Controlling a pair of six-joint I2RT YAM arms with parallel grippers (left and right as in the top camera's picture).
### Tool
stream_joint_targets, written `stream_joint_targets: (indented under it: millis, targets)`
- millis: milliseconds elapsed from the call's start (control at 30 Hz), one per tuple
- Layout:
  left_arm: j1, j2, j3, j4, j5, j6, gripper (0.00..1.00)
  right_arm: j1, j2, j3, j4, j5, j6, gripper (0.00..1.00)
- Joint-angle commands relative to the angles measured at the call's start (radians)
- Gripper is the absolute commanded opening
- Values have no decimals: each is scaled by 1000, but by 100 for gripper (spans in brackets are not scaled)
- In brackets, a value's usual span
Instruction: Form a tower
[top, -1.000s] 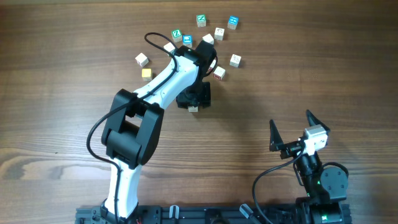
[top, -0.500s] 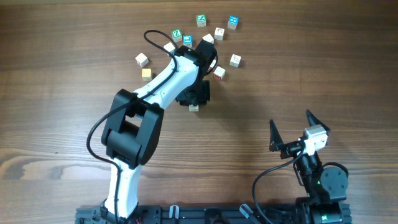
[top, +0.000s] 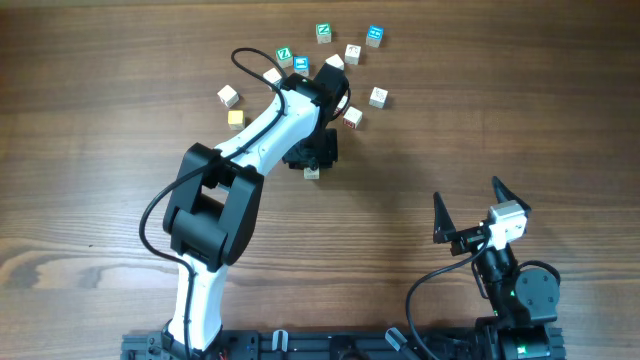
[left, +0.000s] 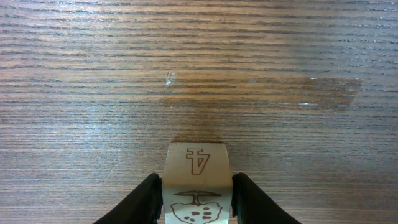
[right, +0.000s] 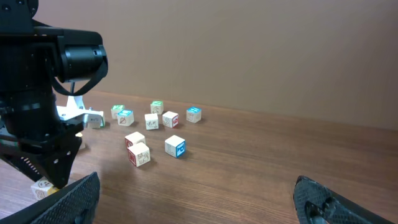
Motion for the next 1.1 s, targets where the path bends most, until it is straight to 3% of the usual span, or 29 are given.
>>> stream_joint_targets:
  millis: [0, 533, 700, 900, 1067]
  targets:
    - [5, -12, -10, 2, -17, 1, 40, -2, -5, -1, 3, 13, -10, 100]
    - [5, -12, -10, 3, -18, 2, 51, -2, -5, -1, 3, 13, -10, 100]
    - [5, -12, -10, 3, -18, 2, 91, -1, -5, -1, 3, 13, -10, 100]
    - [35, -32, 65, 10, -18, 6, 100, -1, -5, -1, 3, 13, -10, 100]
    - [168, -76, 183, 65, -17, 2, 100, -1, -5, -1, 3, 13, -10, 100]
